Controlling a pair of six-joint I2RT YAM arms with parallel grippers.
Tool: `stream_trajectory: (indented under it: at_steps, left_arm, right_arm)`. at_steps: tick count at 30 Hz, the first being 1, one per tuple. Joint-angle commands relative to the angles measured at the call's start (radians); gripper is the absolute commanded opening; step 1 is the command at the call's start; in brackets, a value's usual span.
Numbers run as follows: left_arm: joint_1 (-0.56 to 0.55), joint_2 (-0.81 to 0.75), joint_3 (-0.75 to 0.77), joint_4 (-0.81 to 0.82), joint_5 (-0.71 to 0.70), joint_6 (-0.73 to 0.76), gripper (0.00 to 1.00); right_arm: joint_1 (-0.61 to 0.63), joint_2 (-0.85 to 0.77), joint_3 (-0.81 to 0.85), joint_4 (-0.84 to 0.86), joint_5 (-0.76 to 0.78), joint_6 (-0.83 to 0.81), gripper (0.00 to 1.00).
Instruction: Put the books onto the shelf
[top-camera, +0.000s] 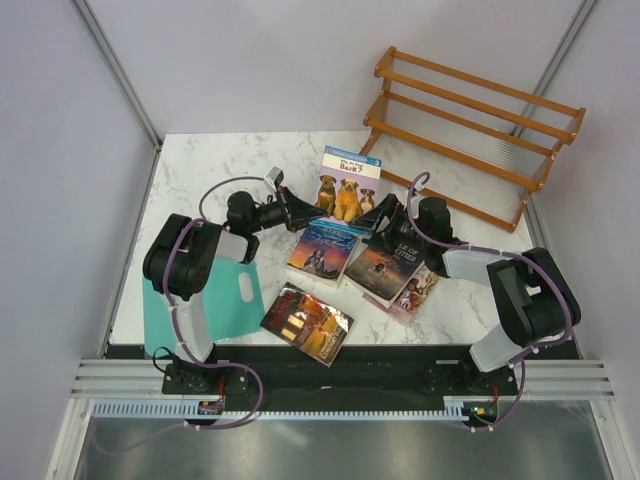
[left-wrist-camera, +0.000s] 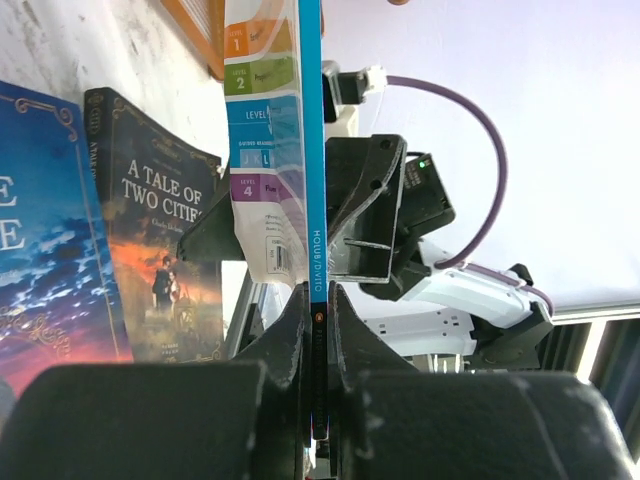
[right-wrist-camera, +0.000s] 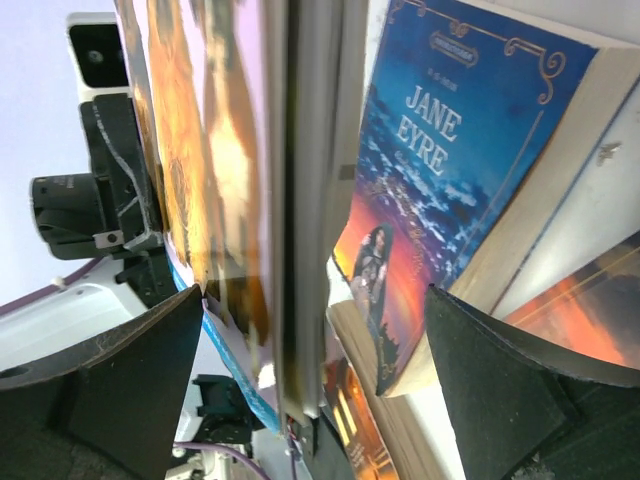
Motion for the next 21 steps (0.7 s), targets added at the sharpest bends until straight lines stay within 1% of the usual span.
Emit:
stream_trajectory:
  at_steps: [1,2,3,5,8,9,11,13,15,16,17,19,20,21]
  left_arm:
    - [0.001,-0.006,0.05,0.383,0.026,-0.057,0.02]
    - [0.001,-0.001,0.053,0.378,0.022,-0.057,0.02]
    - [0.001,0.001,0.054,0.376,0.022,-0.055,0.02]
    - [0.001,0.005,0.056,0.376,0.025,-0.054,0.02]
    - [-0.002,0.01,0.041,0.376,0.019,-0.048,0.02]
    - [-0.003,0.01,0.036,0.375,0.011,-0.045,0.02]
    - [-0.007,0.011,0.025,0.375,0.011,-0.04,0.02]
    - [-0.01,0.019,0.024,0.375,0.011,-0.037,0.02]
    - [-0.015,0.022,0.019,0.375,0.006,-0.035,0.02]
    - [-0.015,0.024,0.018,0.375,0.005,-0.035,0.02]
    - [-0.013,0.025,0.019,0.375,0.002,-0.034,0.02]
    - [-0.015,0.027,0.022,0.367,0.003,-0.032,0.02]
    - [-0.015,0.027,0.024,0.361,0.006,-0.028,0.02]
    - [-0.012,0.022,0.024,0.355,0.005,-0.023,0.02]
  right_arm:
    - [-0.001,-0.008,-0.059,0.255,-0.019,0.147,0.97]
    - [-0.001,-0.009,-0.07,0.273,-0.025,0.161,0.96]
    - [-0.001,-0.012,-0.07,0.295,-0.028,0.167,0.91]
    - [-0.001,-0.029,-0.076,0.287,-0.013,0.162,0.88]
    - [-0.001,-0.058,-0.067,0.256,0.001,0.141,0.8]
    - [-0.001,-0.063,-0.066,0.255,-0.001,0.145,0.71]
    - [-0.001,-0.062,-0.053,0.258,-0.002,0.153,0.57]
    - [-0.003,-0.063,-0.044,0.256,-0.004,0.156,0.54]
    - [-0.001,-0.065,-0.032,0.256,-0.007,0.155,0.47]
    - [-0.001,-0.068,-0.027,0.252,-0.008,0.152,0.42]
    - [-0.001,-0.068,-0.017,0.25,-0.011,0.15,0.28]
    - [-0.001,-0.077,-0.004,0.223,-0.024,0.132,0.15]
    - [-0.001,-0.094,0.018,0.16,-0.025,0.116,0.05]
    - [-0.001,-0.106,0.034,0.113,-0.024,0.065,0.02]
